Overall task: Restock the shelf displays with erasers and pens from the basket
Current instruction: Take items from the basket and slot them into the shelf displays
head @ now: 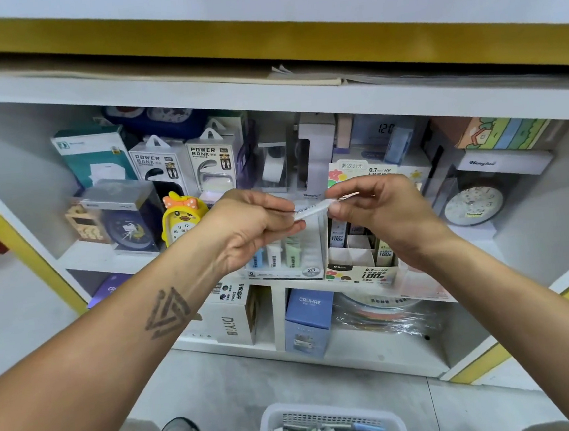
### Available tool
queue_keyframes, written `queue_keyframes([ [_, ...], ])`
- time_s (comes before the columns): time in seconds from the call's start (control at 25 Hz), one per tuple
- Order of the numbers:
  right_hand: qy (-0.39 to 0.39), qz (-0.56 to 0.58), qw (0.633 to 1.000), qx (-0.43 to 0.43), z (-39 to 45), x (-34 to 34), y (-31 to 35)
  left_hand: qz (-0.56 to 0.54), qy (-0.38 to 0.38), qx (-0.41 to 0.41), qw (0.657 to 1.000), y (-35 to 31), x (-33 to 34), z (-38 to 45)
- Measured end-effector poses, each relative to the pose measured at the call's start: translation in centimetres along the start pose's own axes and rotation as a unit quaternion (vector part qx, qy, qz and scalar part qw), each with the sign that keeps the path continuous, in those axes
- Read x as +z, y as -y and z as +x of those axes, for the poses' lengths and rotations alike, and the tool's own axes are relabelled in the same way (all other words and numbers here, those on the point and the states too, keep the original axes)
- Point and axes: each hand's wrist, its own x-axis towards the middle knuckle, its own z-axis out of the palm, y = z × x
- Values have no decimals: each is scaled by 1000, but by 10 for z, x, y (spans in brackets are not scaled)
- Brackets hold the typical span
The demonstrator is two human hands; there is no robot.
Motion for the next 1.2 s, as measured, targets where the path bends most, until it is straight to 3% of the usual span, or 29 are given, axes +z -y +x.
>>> queue_keyframes([
  [0.04, -11, -20, 1000, -22, 2, 4, 1, 21, -7, 10, 1000, 0, -3, 1],
  [0.12, -41, -100, 992, -70, 7, 11, -1, 182, -49, 67, 980, 4, -12, 6],
  [0.16, -55, -152, 983, -92, 11, 16, -3, 302, -72, 110, 944, 6, -20, 9],
  [0.28, -73, -298, 938, -163, 21, 32, -10, 600, -60, 185, 776, 12, -43, 12],
  [0.36, -67, -361, 905, -214, 27, 45, -17, 682, -11, 174, 710, 16, -54, 10],
  [0.52, -49, -407, 889, -203, 38, 64, -32, 735, 84, 189, 645, 22, -59, 1],
  [0.68, -19, -419, 888, -191, 46, 76, -38, 758, 116, 177, 617, 23, -60, -2],
  [1.0, 37, -438, 882, -169, 53, 76, -37, 756, 125, 172, 619, 24, -62, -1],
  [1.12, 88, -473, 860, -170, 51, 79, -38, 757, 129, 166, 619, 24, -61, 0],
  [1.2, 81, -488, 851, -175, 48, 78, -36, 760, 115, 159, 619, 25, -59, -1],
])
